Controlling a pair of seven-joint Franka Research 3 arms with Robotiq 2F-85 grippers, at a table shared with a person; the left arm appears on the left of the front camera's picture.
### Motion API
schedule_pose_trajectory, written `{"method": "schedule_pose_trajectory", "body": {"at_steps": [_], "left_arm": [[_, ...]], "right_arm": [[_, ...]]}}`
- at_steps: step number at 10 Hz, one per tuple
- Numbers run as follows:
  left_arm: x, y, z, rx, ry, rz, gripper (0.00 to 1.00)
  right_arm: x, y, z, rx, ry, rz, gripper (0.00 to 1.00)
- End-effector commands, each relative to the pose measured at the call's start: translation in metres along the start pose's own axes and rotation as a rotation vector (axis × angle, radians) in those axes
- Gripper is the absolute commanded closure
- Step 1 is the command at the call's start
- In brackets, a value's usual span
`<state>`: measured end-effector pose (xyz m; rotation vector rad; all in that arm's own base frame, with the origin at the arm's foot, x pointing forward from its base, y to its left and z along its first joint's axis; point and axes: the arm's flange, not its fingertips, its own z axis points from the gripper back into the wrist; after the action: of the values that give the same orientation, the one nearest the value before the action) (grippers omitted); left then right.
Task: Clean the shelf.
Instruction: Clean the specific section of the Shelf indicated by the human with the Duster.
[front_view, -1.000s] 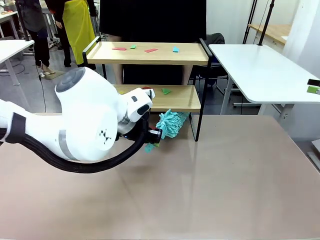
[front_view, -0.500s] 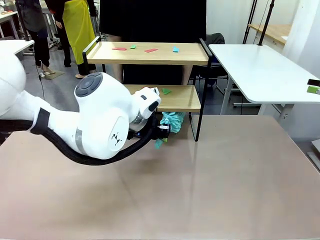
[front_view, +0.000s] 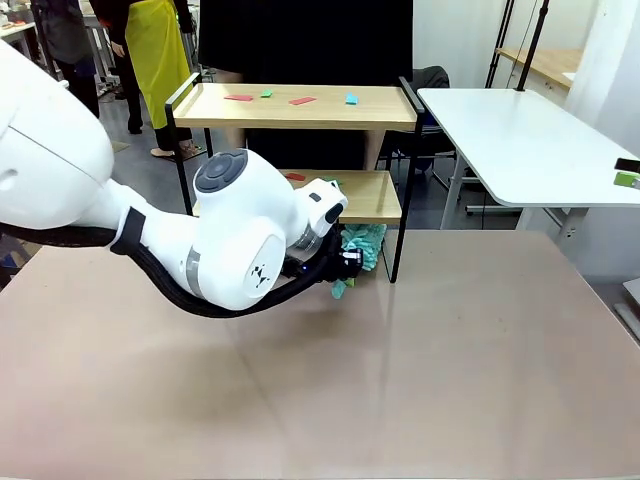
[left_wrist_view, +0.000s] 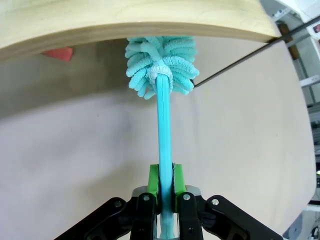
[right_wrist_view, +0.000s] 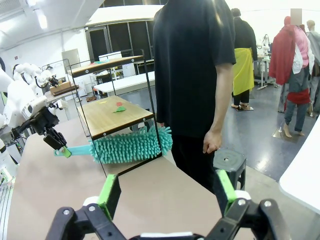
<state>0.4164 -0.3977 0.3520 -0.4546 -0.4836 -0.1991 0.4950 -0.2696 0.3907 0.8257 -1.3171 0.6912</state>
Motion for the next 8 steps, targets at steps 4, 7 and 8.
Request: {"method": "schedule_pose_trajectory", "body": {"at_steps": [4, 7, 8], "left_arm": [[-0.003, -0.051, -0.034, 0.079, -0.011, 0.084, 0.87], [0.004, -0.02, -0.025, 0.061, -0.001, 0.052, 0.87], [0.004, -0.02, -0.025, 0.061, -0.001, 0.052, 0.87]], "right_arm": [[0.002, 0.001, -0.002, 0.001, 0.0, 0.005, 0.0], [0.002, 0.001, -0.002, 0.001, 0.0, 0.005, 0.0], [0.002, 0.001, -0.002, 0.001, 0.0, 0.005, 0.0]]}}
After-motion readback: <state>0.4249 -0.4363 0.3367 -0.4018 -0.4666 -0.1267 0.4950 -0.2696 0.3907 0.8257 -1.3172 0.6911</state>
